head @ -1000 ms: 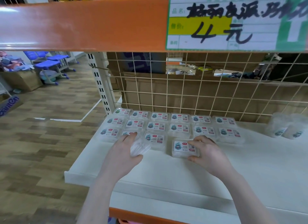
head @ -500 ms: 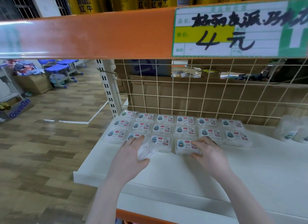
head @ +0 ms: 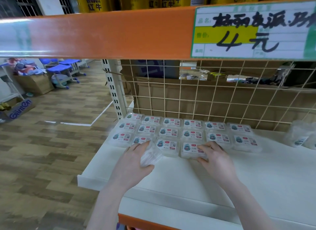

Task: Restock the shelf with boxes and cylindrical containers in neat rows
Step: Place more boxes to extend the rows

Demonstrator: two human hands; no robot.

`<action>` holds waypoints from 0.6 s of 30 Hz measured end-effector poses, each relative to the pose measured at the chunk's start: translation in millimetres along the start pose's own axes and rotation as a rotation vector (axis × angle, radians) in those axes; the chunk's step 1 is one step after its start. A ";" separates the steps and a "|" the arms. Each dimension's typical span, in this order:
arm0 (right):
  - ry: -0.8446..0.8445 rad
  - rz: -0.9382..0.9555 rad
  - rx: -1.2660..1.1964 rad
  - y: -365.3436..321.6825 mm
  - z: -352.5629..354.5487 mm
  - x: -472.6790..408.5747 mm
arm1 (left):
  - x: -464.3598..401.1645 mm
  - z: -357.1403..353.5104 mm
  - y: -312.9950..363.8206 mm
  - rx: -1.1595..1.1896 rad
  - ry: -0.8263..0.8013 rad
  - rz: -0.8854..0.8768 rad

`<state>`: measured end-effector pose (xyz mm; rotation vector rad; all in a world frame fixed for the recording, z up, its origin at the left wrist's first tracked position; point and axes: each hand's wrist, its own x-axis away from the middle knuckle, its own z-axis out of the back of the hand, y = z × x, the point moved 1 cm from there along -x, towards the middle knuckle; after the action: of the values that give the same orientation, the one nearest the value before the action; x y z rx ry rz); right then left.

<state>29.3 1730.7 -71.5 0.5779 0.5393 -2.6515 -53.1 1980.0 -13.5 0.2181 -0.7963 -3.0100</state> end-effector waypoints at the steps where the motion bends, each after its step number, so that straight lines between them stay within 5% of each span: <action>1: 0.003 0.004 0.013 0.5 -0.4 0.6 | 0.5 0.6 -0.3 0.004 -0.005 0.000; 9: 0.116 -0.055 -0.005 8.9 14.6 19.2 | 0.9 -0.5 0.0 0.036 -0.056 -0.037; 18: 0.131 -0.329 0.092 33.3 53.2 77.8 | 8.2 -15.5 26.0 0.015 -0.133 -0.193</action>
<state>-39.0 1657.8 -71.8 0.7517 0.5967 -2.9763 -59.5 1949.3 -15.0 0.1012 -0.8549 -3.2288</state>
